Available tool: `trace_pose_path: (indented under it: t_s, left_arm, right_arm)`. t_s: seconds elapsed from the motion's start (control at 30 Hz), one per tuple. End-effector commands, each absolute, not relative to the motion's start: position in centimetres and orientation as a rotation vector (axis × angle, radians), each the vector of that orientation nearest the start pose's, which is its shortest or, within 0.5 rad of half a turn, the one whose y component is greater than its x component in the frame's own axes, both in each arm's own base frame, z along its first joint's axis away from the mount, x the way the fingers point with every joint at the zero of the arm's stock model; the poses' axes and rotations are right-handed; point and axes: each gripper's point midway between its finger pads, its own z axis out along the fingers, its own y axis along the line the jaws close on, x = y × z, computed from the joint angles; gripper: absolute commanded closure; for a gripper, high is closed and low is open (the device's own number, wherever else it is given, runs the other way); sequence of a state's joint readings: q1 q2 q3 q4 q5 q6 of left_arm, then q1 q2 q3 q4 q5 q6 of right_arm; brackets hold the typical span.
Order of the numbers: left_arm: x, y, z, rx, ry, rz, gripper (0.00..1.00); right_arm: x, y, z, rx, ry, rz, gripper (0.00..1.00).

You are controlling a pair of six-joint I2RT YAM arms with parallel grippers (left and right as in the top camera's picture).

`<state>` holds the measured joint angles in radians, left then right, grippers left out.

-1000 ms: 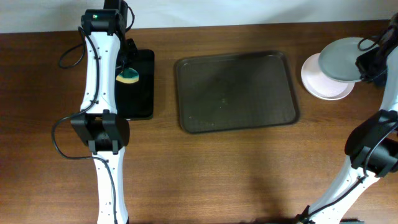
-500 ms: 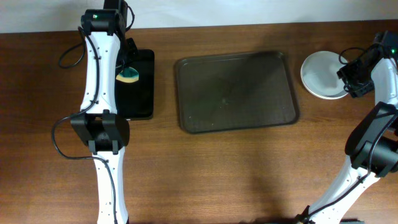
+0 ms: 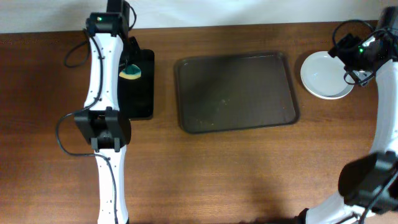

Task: Clean dirty plates on tray and stack at the side
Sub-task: 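Lower the sponge into the black tray and open the left gripper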

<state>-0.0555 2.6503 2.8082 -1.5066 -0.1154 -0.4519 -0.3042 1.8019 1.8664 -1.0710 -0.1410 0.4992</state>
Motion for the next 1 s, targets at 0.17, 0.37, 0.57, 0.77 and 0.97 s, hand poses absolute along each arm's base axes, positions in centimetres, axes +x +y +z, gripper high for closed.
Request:
trace_pose_path:
  t_s: [0.17,0.37,0.57,0.77,0.97]
  left_arm:
    - [53.6,0.4,3.6,-0.606,2.943,0.137,1.00]
    - [53.1,0.1,2.9,-0.615,2.976,0.110,0.50]
    - [53.2,0.1,3.1,-0.614,2.967,0.106,0.01]
    - [53.8,0.6,12.5,-0.604,2.793,0.043,0.01]
    - [51.9,-5.0,22.4,-0.214,2.687,-0.306,0.01]
  right_arm:
    - [42.5,-5.5,30.1,0.723,2.338,0.297,0.15]
    - [40.5,-4.4,33.4,0.664,2.277,0.280,0.02]
    - [38.7,-4.1,35.0,0.635,2.258,0.273,0.02]
    - [35.5,-3.6,37.0,0.571,2.246,0.251,0.02]
    - [28.5,-1.8,37.2,0.458,2.318,0.219,0.01]
